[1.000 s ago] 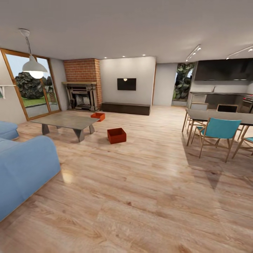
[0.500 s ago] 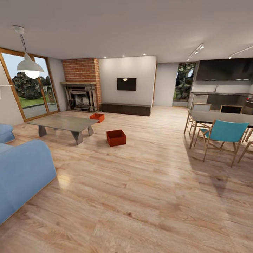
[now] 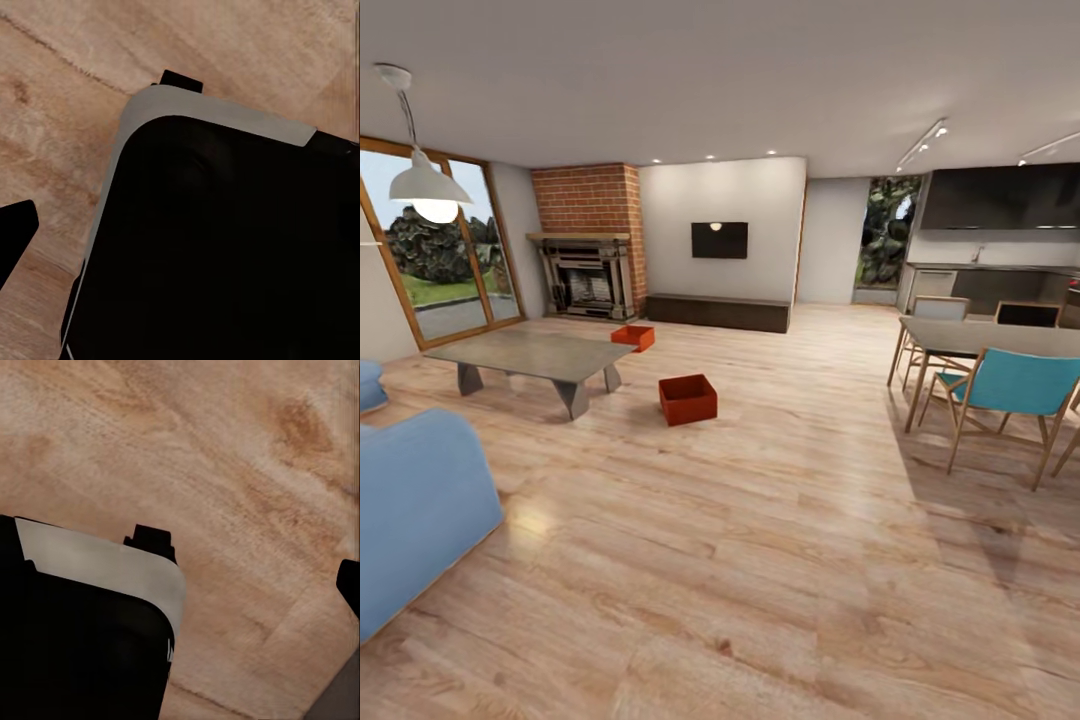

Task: Move the two storage containers from the living room to the garage. In the garage, place one container on the floor and stack the other container on top of it (either order is fine).

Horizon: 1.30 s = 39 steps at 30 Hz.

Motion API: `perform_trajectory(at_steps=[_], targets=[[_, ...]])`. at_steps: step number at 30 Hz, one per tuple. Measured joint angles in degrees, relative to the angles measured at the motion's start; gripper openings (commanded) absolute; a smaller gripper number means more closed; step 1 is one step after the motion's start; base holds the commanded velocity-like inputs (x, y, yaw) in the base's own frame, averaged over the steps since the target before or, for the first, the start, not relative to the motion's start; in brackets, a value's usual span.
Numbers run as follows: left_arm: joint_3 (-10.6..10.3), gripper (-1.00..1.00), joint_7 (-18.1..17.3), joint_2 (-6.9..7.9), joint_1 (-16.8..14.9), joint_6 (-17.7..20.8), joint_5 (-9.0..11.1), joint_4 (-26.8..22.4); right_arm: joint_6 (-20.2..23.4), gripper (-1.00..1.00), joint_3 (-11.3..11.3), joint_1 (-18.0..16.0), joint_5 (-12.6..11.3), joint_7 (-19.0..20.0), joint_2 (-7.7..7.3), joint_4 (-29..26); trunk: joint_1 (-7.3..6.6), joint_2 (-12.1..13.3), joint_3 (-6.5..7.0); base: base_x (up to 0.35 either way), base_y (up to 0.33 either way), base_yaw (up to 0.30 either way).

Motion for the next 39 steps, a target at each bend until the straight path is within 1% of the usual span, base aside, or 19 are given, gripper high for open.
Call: perform_trajectory(at_steps=[22, 39], targets=[[0.0, 1.0, 0.0, 0.01, 0.0, 0.1, 0.0, 0.0, 0.0, 1.0, 0.0, 0.0, 0.0, 0.0, -0.06, 0.0, 0.0, 0.0, 0.0, 0.319, -0.096, 0.0], [0.0, 1.0, 0.0, 0.01, 0.0, 0.0, 0.0, 0.0, 0.0, 1.0, 0.0, 0.0, 0.0, -0.1, -0.06, 0.0, 0.0, 0.0, 0.0, 0.321, -0.007, 0.0]])
